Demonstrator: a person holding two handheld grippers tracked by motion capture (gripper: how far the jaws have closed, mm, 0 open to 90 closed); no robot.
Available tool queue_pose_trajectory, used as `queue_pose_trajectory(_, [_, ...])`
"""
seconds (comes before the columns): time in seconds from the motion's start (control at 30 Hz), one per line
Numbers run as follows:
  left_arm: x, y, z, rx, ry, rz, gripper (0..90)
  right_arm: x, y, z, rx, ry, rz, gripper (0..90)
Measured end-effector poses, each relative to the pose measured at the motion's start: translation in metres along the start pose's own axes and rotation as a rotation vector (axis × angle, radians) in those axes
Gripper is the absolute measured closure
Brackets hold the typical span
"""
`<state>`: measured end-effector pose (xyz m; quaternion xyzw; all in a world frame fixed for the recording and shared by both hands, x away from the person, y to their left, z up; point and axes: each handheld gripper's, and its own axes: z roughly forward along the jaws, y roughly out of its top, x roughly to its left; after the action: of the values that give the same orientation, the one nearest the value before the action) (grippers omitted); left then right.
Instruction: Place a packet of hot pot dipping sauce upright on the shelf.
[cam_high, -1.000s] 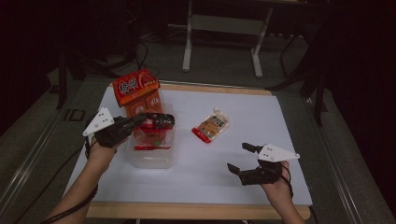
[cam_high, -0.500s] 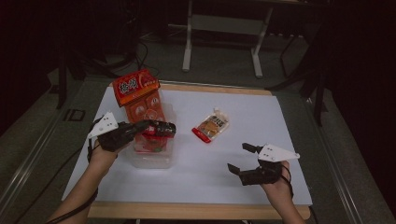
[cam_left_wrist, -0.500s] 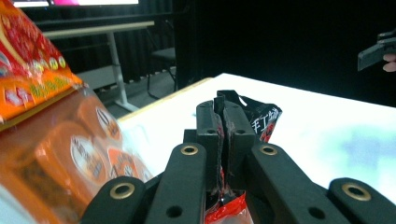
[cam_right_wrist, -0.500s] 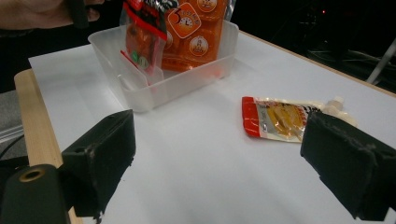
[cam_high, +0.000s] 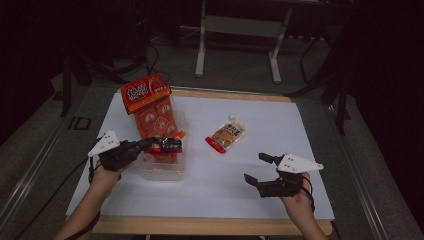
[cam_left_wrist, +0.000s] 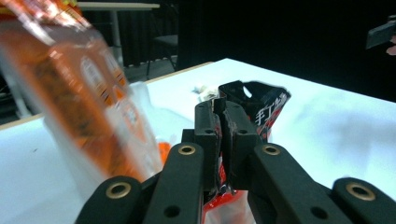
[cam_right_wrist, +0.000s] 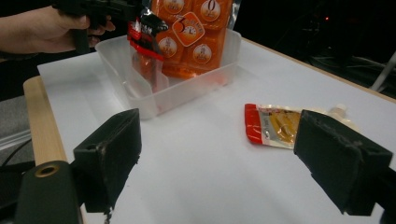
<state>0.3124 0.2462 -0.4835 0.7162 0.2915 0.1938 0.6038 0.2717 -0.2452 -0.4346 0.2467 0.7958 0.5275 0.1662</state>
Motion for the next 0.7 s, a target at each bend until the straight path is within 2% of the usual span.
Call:
queue_pose_trajectory(0.13, [-0.001,0.002,-0.001,0.003,-0.012,-0.014,78.1,0.001,0.001,0.002,0.003,0.02,0.006,14.3])
queue_pose_trajectory(0.2, [-0.004,0.004,-0.001,-0.004,-0.006,-0.005,63.1,0.002,0.001,0.003,0.003,0.025,0.007,14.1])
queue_pose_trajectory(0.27, [-0.007,0.008,0.0,0.003,-0.027,0.006,54.7,0.002,0.001,0.003,0.01,0.023,0.007,13.9])
queue_pose_trajectory(0.33, [-0.012,0.013,0.003,0.027,-0.011,0.001,37.0,0.001,0.0,0.004,0.017,0.026,0.017,13.8])
queue_pose_trajectory(0.4, [-0.016,0.017,0.005,0.044,0.011,-0.002,23.3,0.001,0.0,0.004,0.019,0.027,0.02,13.8])
queue_pose_trajectory(0.47, [-0.019,0.021,0.006,0.053,0.013,-0.011,11.2,0.001,0.0,0.004,0.022,0.022,0.018,13.6])
queue_pose_trajectory(0.5, [-0.022,0.023,0.006,0.055,0.027,-0.005,7.6,0.001,0.001,0.004,0.019,0.019,0.016,13.6])
queue_pose_trajectory(0.57, [-0.026,0.026,0.005,0.032,0.028,-0.001,1.9,0.001,0.001,0.003,0.019,0.012,0.014,13.6])
queue_pose_trajectory(0.6, [-0.028,0.029,0.005,0.028,0.044,0.002,1.9,0.001,0.002,0.002,0.021,0.018,0.016,13.2])
queue_pose_trajectory(0.7, [-0.034,0.035,0.004,0.009,0.034,0.005,1.9,0.001,0.003,0.003,0.036,0.021,0.025,12.6])
